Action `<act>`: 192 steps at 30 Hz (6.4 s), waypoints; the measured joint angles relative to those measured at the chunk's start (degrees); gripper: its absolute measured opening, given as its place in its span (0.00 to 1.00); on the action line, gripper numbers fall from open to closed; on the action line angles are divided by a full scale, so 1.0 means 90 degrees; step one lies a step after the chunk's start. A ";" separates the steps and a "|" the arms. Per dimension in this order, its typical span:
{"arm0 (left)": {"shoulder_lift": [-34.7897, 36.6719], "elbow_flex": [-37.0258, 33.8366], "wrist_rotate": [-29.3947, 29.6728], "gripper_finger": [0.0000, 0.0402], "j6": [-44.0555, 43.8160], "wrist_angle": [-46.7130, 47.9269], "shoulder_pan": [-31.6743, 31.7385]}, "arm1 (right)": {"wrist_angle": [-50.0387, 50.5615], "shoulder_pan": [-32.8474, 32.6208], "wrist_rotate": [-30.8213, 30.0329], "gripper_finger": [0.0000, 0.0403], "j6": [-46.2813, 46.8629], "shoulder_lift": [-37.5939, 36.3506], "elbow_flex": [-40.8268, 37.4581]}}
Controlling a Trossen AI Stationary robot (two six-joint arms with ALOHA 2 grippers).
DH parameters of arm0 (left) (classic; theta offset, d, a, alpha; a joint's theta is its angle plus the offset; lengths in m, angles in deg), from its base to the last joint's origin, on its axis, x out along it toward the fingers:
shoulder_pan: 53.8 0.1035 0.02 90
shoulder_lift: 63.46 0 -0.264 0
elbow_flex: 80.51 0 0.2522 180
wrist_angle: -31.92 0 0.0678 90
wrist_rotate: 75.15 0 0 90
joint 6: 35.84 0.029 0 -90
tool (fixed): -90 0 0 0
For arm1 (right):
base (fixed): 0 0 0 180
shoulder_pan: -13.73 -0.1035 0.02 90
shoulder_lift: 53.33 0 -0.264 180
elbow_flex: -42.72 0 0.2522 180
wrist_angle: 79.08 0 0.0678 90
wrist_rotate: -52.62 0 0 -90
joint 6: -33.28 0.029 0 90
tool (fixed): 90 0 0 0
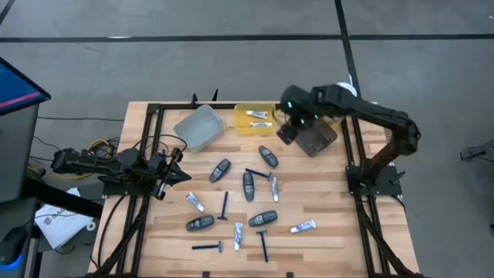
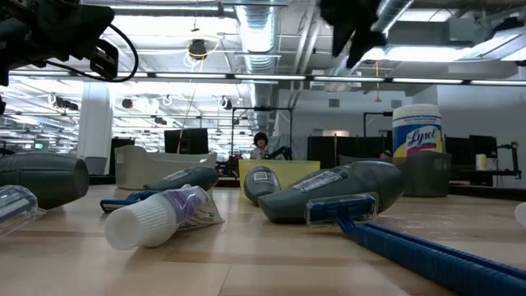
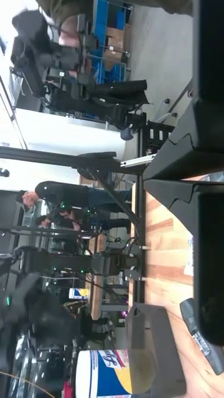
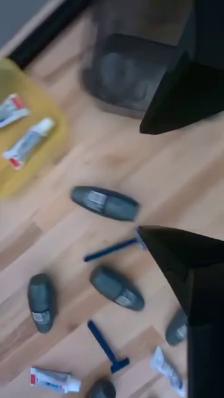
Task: Pick & Place Travel size toiletries
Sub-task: Put the white toothpaste into the yellow bin
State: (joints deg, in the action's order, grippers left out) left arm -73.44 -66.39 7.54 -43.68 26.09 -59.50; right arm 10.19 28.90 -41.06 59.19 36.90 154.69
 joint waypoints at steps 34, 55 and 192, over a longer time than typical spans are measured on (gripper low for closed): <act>-0.0120 -0.0002 -0.0001 0.00 0.0001 -0.0139 0.0000 | -0.1405 -0.3490 -0.0250 0.61 0.4905 0.2482 -0.1290; -0.0232 -0.0001 -0.0001 0.00 0.0000 -0.0172 0.0000 | -0.3971 -0.3160 0.0205 0.51 0.5174 0.2298 -0.3147; -0.0326 0.0000 0.0000 0.00 0.0000 -0.0456 0.0000 | -0.4643 -0.5719 0.0260 0.57 -0.0514 0.0660 -0.4421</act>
State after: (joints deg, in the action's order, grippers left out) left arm -76.38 -66.39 7.54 -43.68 21.99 -59.49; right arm -31.60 -22.57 -38.73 54.55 42.84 114.90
